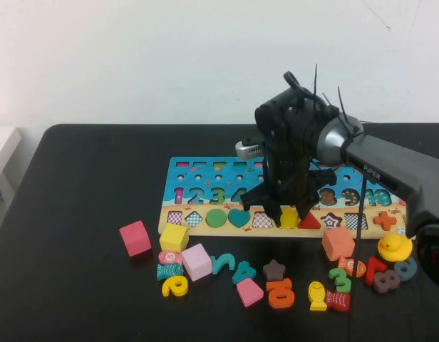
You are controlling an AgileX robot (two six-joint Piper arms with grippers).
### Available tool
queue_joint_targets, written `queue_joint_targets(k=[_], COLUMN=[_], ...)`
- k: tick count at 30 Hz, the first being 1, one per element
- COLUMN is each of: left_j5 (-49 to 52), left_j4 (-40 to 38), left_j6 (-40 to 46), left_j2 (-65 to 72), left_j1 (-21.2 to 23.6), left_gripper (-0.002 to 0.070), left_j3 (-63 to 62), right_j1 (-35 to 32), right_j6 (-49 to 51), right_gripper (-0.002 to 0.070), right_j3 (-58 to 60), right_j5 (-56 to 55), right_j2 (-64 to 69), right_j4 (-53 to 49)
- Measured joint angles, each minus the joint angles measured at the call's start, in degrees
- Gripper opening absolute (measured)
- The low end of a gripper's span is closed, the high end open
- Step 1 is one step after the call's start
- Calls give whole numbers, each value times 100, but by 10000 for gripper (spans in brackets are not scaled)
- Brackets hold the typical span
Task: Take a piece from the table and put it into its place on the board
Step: Place the "five-pointed star" into the hole of the five-pointed star
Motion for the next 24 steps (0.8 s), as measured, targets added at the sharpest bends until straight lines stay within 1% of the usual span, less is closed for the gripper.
queue_joint_targets(k=[15,18,21,24], left_j5=[0,0,0,0], left_j4=[0,0,0,0], left_j6=[0,0,16,16], left_j2=[0,0,0,0], left_j1=[0,0,0,0], left_gripper=[-3,-3,-3,-3], left_j3=[0,0,0,0], right_j1=[-25,-37,-46,-46], right_j6=[-22,-22,-22,-22], right_gripper=[372,399,447,465], right_j3=[-22,-22,-22,-31], right_j5=[-125,-158,-158,-94], right_j2=[51,51,51,51], right_j4=[147,147,147,147])
